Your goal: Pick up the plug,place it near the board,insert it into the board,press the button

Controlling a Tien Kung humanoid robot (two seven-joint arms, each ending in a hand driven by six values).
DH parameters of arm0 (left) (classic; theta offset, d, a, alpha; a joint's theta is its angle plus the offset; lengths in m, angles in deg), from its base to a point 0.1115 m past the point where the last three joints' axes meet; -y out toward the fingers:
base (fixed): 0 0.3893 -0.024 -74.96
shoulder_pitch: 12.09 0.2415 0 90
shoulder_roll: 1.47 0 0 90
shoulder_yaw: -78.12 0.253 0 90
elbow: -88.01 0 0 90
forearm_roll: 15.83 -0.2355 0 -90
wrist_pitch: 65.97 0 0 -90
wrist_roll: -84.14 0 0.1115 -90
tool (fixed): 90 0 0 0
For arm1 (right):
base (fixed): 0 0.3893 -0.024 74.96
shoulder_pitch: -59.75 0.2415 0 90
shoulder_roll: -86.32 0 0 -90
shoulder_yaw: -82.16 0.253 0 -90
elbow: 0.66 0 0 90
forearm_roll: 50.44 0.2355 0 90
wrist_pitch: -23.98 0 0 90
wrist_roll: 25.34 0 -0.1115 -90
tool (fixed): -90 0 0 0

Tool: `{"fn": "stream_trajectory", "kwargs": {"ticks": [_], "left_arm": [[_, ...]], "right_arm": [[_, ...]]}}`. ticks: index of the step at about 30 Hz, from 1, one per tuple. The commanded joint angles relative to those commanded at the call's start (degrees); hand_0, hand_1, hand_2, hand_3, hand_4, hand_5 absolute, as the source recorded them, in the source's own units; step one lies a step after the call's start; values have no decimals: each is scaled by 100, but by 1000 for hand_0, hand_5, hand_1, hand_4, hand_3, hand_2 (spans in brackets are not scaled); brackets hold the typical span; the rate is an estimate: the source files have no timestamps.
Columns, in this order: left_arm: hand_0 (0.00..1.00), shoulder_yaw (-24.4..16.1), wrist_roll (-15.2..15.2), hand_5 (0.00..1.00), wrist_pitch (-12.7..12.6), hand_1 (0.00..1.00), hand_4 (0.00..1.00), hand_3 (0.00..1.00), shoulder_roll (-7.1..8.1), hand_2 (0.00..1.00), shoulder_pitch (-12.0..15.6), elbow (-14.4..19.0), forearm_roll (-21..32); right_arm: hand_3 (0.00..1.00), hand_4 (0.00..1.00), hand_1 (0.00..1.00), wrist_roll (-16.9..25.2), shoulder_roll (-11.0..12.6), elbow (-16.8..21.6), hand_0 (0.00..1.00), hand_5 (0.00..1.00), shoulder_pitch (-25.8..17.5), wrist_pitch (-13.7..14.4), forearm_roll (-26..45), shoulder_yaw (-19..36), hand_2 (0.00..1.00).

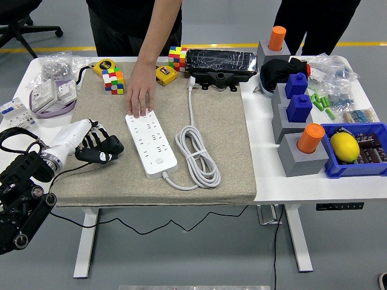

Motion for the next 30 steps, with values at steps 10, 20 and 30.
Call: {"fn": "stream_trajectory", "kwargs": {"ticks": [10,20,30], "left_arm": [[458,-47,-62,216,326,673,998,635,24,647,-31,31,-47],[687,-203,-8,354,498,840,998,842,46,819,-62,191,43],[976,-426,64,952,904,998,998,979,13,988,39,599,1007]], "right_arm": [[794,998,788,21,-3,0,821,998,16,-11,28,-21,776],[794,998,788,19,7,0,820,998,24,-20,72,-59,776],[789,998,787,11,1,0,817,998,11,-12,61,-58,771]]}}
